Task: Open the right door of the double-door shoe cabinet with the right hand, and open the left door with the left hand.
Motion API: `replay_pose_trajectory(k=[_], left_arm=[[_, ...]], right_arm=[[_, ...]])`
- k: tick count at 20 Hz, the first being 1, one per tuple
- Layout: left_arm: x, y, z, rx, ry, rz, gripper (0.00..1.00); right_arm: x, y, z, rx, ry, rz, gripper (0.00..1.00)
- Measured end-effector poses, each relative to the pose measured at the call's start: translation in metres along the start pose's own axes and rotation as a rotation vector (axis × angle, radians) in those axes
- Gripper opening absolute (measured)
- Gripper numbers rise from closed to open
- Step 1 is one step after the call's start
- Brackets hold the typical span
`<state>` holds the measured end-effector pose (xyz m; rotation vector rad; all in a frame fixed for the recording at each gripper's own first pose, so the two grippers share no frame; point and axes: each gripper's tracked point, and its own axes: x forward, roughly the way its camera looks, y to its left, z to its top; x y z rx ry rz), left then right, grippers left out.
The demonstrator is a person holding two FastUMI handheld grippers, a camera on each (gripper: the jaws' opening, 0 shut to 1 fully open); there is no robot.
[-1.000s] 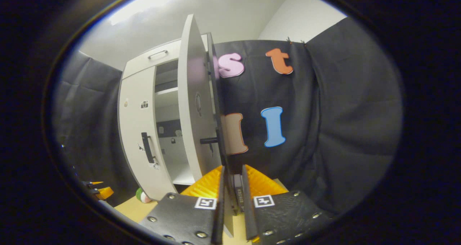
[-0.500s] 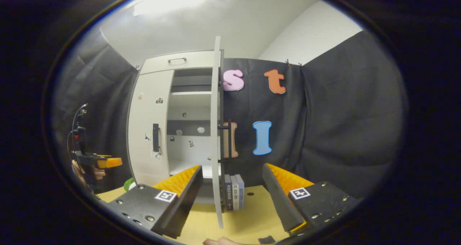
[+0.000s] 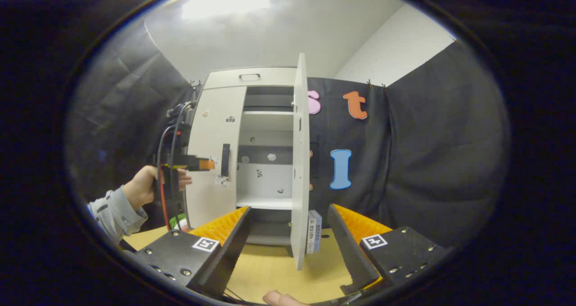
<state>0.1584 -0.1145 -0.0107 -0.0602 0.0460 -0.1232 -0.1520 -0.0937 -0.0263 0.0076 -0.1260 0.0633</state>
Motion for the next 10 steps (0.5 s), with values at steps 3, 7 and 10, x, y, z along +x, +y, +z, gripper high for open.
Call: replay_pose_trajectory(k=[3, 7, 10], left_arm=[[0.028, -0.009, 0.004, 0.052, 0.010, 0.022, 0.93], [0.063, -0.015, 0.008, 0.054, 0.030, 0.047, 0.92], [0.087, -0.004, 0.009, 0.082, 0.038, 0.117, 0.93]], right_arm=[[-0.018, -0.003, -0.005, 0.020, -0.002, -0.031, 0.98], [-0.030, -0.015, -0.012, 0.103, 0.006, -0.041, 0.98], [-0.028, -0.040, -0.020, 0.124, 0.015, -0.092, 0.98]])
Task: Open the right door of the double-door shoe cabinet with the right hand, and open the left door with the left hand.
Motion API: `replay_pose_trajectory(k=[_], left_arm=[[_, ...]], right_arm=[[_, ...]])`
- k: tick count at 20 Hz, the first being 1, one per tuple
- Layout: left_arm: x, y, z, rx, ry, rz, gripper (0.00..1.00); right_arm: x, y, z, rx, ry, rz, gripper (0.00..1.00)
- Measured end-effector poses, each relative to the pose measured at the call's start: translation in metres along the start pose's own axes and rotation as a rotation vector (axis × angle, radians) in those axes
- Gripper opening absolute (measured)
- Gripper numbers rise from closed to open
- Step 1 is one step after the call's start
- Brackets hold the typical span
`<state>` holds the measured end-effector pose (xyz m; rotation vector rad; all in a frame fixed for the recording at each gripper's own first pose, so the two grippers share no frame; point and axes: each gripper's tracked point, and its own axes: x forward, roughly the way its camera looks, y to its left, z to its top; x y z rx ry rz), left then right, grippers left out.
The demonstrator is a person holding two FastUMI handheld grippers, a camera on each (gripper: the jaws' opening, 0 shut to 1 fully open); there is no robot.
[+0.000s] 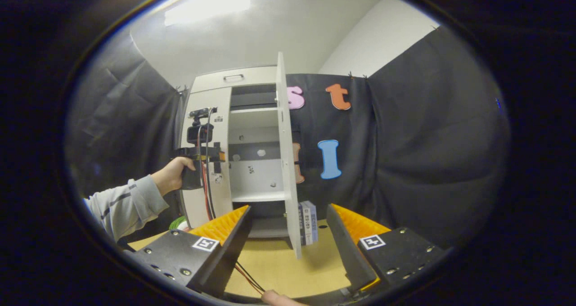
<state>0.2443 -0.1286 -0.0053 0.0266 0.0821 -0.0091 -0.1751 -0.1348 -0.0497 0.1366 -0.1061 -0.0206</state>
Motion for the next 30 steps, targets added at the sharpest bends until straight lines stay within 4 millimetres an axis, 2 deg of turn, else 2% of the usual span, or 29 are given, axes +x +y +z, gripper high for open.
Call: replay_pose_trajectory(k=[2, 4, 5, 6, 7, 8, 10, 11, 16, 22, 24, 28, 30], left_arm=[[0.010, 0.003, -0.005, 0.006, 0.021, 0.032, 0.92], [0.008, -0.002, 0.005, 0.016, -0.006, 0.030, 0.92], [0.010, 0.001, 0.009, 0.025, -0.028, 0.034, 0.90], [0.012, 0.001, 0.014, 0.026, -0.044, 0.036, 0.85], [0.012, 0.000, 0.012, 0.025, -0.021, 0.033, 0.73], [0.010, -0.004, 0.010, 0.040, -0.004, 0.026, 0.68], [0.010, -0.013, 0.012, 0.129, 0.007, 0.016, 0.49], [0.012, -0.011, 0.010, 0.152, 0.004, 0.014, 0.33], [0.011, -0.010, 0.010, 0.100, 0.011, 0.014, 0.24], [0.005, -0.010, 0.009, 0.099, 0.030, 0.025, 0.24], [-0.002, -0.010, 0.009, 0.091, 0.037, -0.008, 0.24], [-0.024, -0.007, 0.007, 0.087, 0.060, -0.071, 0.24], [-0.035, -0.005, 0.007, 0.088, 0.057, -0.093, 0.24]], right_arm=[[0.002, -0.012, -0.002, 0.020, 0.004, -0.019, 0.96], [0.002, -0.011, -0.002, 0.050, -0.003, -0.007, 0.99], [-0.001, -0.019, -0.003, 0.071, -0.006, -0.008, 0.99], [-0.003, -0.023, -0.003, 0.097, -0.007, -0.007, 0.99], [-0.005, -0.024, -0.003, 0.114, -0.010, -0.004, 0.99], [-0.005, -0.026, -0.001, 0.126, -0.014, -0.002, 0.99], [-0.004, -0.029, -0.001, 0.123, -0.011, 0.001, 0.98], [-0.006, -0.029, -0.003, 0.118, -0.004, 0.005, 0.98], [-0.010, -0.027, -0.005, 0.074, 0.013, 0.008, 0.98], [-0.010, -0.023, -0.004, 0.058, 0.018, -0.007, 0.99], [-0.008, -0.026, -0.005, 0.081, 0.023, -0.009, 0.99], [-0.009, -0.015, -0.007, 0.118, 0.027, 0.027, 0.99], [-0.009, -0.018, -0.009, 0.104, 0.027, 0.004, 0.98]])
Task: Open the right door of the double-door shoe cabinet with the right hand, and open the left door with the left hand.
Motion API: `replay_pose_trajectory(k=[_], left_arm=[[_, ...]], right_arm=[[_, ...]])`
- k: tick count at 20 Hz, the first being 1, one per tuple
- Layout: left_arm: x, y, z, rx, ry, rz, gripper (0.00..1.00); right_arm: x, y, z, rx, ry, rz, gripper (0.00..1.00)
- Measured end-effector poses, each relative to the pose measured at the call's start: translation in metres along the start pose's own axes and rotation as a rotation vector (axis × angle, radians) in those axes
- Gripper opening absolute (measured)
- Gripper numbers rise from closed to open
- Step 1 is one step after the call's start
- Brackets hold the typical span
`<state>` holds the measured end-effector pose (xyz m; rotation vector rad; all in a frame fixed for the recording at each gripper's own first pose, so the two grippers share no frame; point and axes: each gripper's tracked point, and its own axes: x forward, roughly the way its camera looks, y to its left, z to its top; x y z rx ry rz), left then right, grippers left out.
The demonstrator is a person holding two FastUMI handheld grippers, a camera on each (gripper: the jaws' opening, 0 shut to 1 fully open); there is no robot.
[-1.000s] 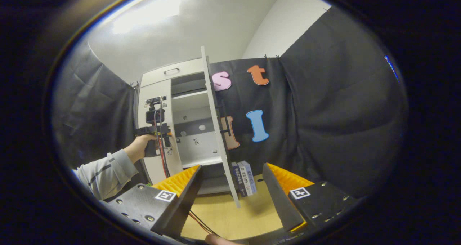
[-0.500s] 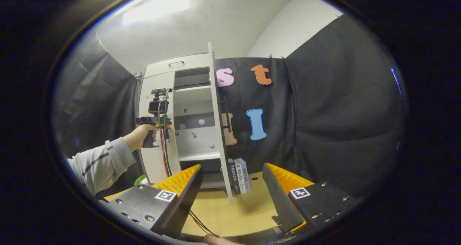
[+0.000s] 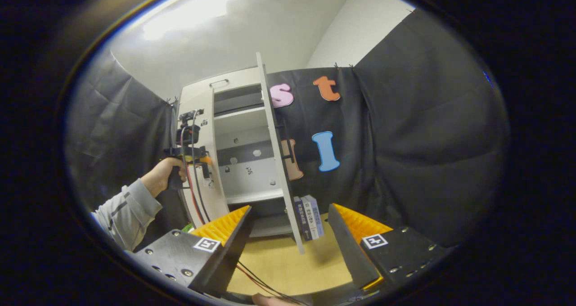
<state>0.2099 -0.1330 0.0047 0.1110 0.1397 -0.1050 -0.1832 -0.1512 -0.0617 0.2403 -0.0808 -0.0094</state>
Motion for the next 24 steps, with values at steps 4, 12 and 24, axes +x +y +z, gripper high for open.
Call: replay_pose_trajectory(k=[4, 12, 24], left_arm=[[-0.018, 0.006, -0.001, 0.005, -0.001, -0.012, 0.24], [-0.051, 0.023, -0.003, 0.014, -0.022, -0.016, 0.24], [-0.091, 0.061, -0.007, 0.039, -0.050, 0.021, 0.23]], right_arm=[[0.003, 0.005, -0.005, -0.018, 0.020, -0.014, 0.99], [0.006, 0.009, 0.000, 0.008, 0.014, -0.038, 0.99], [0.015, 0.022, -0.007, 0.023, 0.043, -0.050, 0.98]])
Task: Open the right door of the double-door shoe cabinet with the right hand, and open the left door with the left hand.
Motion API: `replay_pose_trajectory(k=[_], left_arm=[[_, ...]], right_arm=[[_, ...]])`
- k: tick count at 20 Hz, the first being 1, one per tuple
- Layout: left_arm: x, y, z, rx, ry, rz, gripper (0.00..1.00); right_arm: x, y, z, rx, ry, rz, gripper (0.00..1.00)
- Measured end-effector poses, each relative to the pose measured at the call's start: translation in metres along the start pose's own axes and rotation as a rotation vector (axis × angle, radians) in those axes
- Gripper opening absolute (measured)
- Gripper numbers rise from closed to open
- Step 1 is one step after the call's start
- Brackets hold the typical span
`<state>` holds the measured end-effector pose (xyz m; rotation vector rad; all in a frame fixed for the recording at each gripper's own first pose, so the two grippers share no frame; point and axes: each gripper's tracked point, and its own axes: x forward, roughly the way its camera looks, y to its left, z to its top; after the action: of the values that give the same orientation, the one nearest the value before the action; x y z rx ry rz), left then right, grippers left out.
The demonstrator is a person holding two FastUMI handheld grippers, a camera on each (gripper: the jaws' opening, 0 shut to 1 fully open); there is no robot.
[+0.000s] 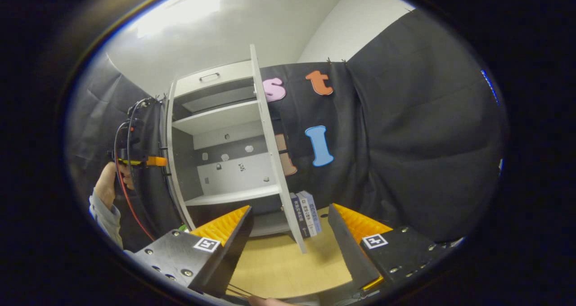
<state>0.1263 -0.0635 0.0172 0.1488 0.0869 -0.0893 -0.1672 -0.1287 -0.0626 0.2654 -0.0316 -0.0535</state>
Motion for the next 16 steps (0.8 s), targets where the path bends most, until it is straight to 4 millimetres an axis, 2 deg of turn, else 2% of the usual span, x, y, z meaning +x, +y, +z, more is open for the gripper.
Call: replay_pose_trajectory(k=[8, 13, 16], left_arm=[[-0.023, 0.042, -0.002, -0.014, -0.008, 0.037, 0.17], [-0.031, 0.073, -0.003, -0.040, -0.009, 0.059, 0.08], [-0.036, 0.093, -0.006, -0.030, -0.011, 0.078, 0.08]], right_arm=[[0.002, 0.023, 0.001, -0.018, 0.000, 0.030, 0.98], [0.002, 0.044, -0.002, -0.031, 0.004, 0.057, 0.98], [0.003, 0.055, -0.003, -0.036, 0.003, 0.079, 0.99]])
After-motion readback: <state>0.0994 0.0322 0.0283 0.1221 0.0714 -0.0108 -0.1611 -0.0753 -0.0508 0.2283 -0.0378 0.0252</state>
